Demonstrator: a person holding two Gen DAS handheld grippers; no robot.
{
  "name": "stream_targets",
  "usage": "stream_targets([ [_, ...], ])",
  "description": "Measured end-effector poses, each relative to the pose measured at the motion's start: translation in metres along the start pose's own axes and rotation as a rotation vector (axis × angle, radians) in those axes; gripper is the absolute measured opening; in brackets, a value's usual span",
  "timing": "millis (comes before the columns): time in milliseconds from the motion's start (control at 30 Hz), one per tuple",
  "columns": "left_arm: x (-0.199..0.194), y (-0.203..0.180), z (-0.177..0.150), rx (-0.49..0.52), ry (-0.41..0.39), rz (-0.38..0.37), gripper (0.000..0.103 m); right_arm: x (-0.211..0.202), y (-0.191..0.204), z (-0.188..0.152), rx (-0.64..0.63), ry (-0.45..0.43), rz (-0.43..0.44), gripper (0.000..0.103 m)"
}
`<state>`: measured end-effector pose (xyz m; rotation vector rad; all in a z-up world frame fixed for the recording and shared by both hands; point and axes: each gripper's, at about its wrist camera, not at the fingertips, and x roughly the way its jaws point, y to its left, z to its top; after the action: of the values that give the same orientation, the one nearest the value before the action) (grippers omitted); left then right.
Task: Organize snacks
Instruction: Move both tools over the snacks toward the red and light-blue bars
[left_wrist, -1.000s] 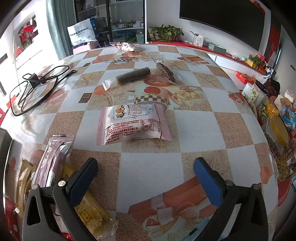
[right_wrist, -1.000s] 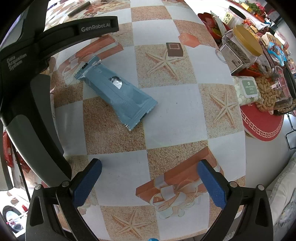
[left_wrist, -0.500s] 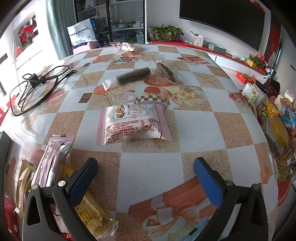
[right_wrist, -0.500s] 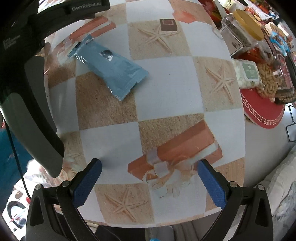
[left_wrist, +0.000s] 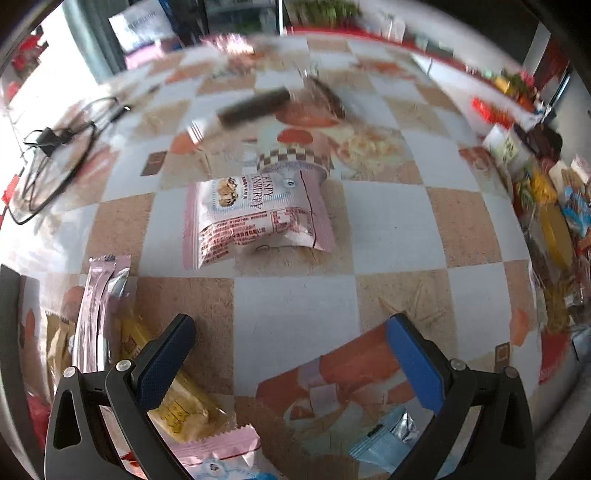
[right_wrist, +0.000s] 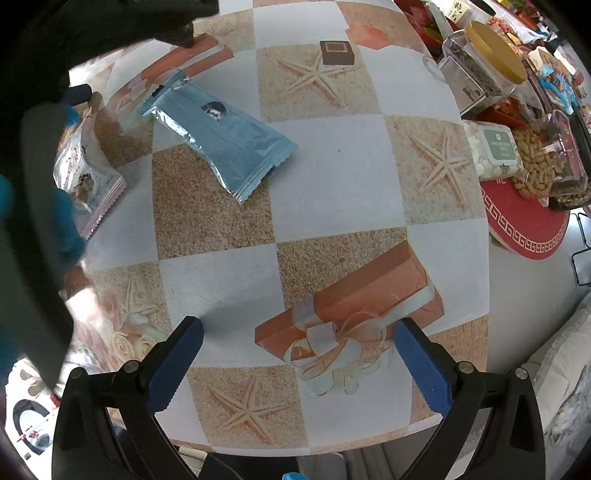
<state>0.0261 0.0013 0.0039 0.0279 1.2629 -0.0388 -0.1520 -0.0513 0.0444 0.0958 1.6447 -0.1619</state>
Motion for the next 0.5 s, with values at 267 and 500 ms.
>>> stream_targets([
  [267,-0.028,0.019,0.024,0.160,0.238,-0.055,0.103,0.002,-0.005,0.006,0.012,0.024,0.038,0.103],
  [500,-0.095,0.125,-0.037,0.168,0.176,-0.074,0.103,-0.010,0.003,0.022,0.068,0.077,0.067,0.103],
])
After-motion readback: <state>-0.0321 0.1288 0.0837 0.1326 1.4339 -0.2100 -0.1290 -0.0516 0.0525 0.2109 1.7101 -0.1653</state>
